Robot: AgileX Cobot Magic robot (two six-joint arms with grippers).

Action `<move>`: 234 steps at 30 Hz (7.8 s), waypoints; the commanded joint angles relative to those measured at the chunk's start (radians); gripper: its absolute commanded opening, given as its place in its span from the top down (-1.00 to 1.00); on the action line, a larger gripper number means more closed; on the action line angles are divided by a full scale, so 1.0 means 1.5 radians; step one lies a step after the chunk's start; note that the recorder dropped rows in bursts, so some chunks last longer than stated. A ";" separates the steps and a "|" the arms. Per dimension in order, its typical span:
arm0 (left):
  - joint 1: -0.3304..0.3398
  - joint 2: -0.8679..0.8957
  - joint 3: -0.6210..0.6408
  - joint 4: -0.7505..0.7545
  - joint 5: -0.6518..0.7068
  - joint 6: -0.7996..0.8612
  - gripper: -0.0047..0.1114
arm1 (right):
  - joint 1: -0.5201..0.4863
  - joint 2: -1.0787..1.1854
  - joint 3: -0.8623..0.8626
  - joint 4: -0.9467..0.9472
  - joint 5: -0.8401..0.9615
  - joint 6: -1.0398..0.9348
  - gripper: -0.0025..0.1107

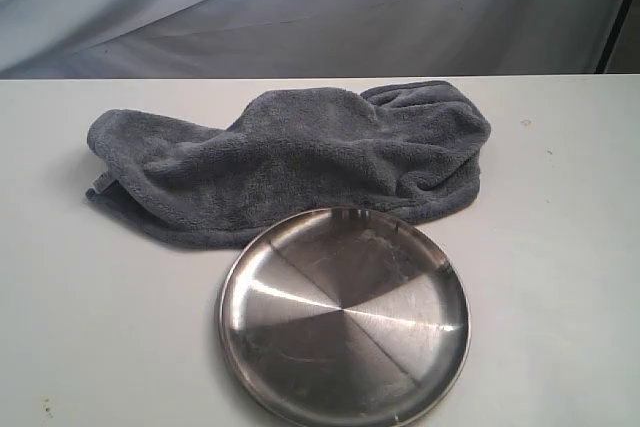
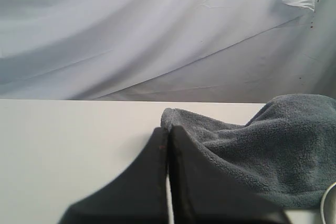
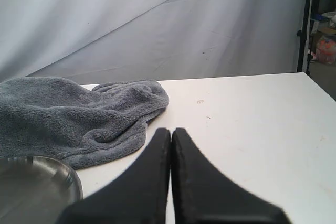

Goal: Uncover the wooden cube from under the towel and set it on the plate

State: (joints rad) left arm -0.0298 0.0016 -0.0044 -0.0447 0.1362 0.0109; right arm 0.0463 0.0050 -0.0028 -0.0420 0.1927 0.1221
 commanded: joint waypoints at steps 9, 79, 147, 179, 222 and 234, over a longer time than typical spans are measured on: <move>0.001 -0.001 0.003 0.000 0.000 0.000 0.89 | 0.003 -0.003 0.002 -0.002 -0.001 -0.001 0.96; 0.001 -0.001 0.003 0.000 0.000 -0.002 0.89 | 0.003 0.407 -0.468 0.014 0.326 -0.046 0.96; 0.001 -0.001 0.003 0.000 0.000 0.001 0.89 | 0.190 1.227 -0.850 0.000 0.225 -0.021 0.96; 0.001 -0.001 0.003 0.000 0.000 0.000 0.89 | 0.461 1.520 -1.372 0.053 0.426 -0.009 0.96; 0.001 -0.001 0.003 0.000 0.000 0.001 0.89 | 0.224 1.439 -1.217 -0.016 0.451 -0.022 0.96; 0.001 -0.001 0.003 0.000 0.000 -0.002 0.89 | 0.307 1.545 -1.422 -0.025 0.491 0.007 0.96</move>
State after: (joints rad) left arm -0.0298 0.0016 -0.0044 -0.0447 0.1362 0.0109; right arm 0.4744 2.3022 -2.0985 -0.0636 0.9221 0.1127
